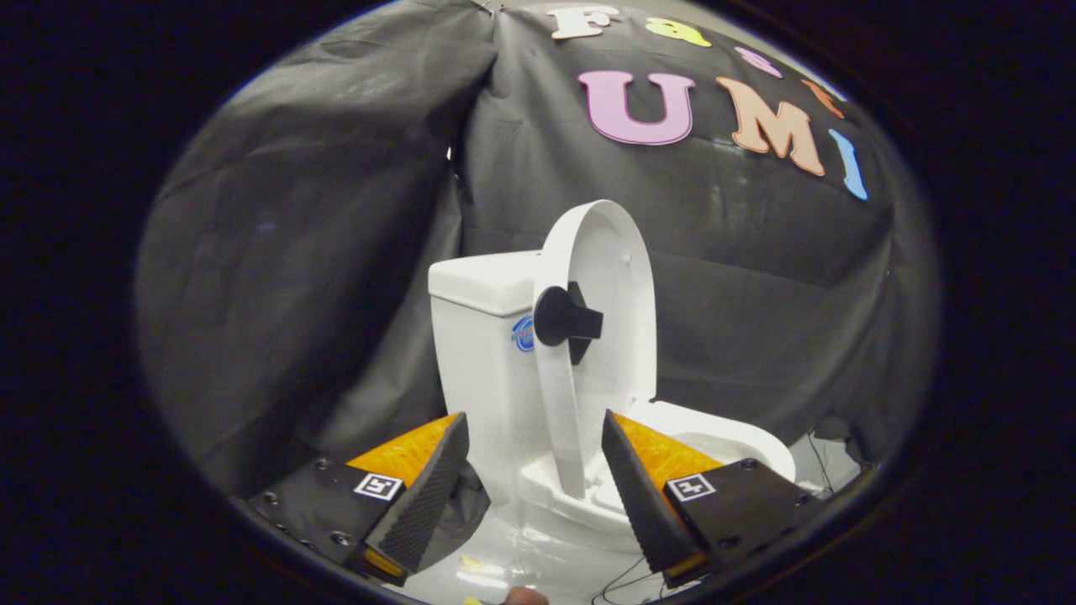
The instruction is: Open the toilet lid.
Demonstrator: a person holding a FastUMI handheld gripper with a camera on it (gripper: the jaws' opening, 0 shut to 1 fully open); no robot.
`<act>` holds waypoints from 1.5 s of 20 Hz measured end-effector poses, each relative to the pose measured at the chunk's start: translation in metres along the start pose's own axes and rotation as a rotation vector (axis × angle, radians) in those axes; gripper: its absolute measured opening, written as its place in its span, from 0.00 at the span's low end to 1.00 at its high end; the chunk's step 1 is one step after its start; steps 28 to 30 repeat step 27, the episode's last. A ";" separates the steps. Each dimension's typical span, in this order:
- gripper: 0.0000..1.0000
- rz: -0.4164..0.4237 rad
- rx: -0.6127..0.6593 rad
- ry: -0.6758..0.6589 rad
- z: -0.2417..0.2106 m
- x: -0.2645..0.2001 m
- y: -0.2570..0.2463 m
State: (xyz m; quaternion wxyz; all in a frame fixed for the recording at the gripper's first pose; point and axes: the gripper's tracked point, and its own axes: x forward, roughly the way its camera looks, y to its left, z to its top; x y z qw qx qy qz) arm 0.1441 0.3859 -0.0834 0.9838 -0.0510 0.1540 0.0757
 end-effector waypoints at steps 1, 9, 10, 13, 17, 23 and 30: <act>0.98 0.008 0.005 0.005 -0.004 -0.009 -0.004; 0.98 -0.068 0.032 -0.032 0.011 -0.072 -0.080; 0.98 -0.093 0.045 -0.035 0.014 -0.080 -0.093; 0.98 -0.151 0.075 -0.069 0.028 -0.107 -0.124; 0.98 -0.189 0.122 -0.149 0.044 -0.135 -0.161; 0.97 -0.217 0.158 -0.190 0.056 -0.152 -0.207; 0.97 -0.206 0.143 -0.198 0.058 -0.150 -0.220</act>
